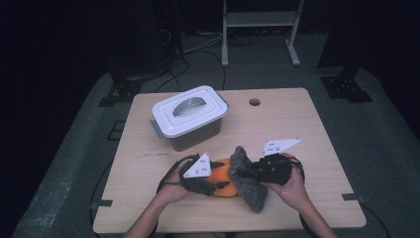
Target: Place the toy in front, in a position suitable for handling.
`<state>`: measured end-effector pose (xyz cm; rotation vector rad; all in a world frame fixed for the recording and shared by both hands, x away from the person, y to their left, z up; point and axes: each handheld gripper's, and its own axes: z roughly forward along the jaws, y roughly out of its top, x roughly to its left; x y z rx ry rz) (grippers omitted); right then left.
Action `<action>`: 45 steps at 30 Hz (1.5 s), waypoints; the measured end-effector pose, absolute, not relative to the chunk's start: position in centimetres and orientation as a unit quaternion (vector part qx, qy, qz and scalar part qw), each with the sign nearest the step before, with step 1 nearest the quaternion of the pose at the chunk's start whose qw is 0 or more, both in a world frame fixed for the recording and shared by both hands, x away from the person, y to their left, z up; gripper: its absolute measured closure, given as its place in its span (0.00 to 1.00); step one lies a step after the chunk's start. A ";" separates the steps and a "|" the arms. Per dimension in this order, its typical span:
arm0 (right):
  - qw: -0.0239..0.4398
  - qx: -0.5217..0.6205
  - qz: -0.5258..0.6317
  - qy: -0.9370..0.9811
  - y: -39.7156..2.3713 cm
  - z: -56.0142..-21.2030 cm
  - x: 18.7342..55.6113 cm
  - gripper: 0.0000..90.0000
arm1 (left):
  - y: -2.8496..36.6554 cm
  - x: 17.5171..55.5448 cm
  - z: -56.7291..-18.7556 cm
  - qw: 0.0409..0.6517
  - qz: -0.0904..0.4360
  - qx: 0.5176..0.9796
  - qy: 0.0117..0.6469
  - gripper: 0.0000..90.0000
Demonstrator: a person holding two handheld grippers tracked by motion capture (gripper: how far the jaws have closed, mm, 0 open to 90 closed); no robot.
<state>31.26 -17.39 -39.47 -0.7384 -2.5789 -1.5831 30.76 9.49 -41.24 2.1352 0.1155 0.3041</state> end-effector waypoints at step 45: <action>0.045 -0.235 -0.497 -0.834 -16.8 -40.7 31.0 0.84 | 9.4 31.2 -40.9 0.460 0.087 0.876 0.115 0.10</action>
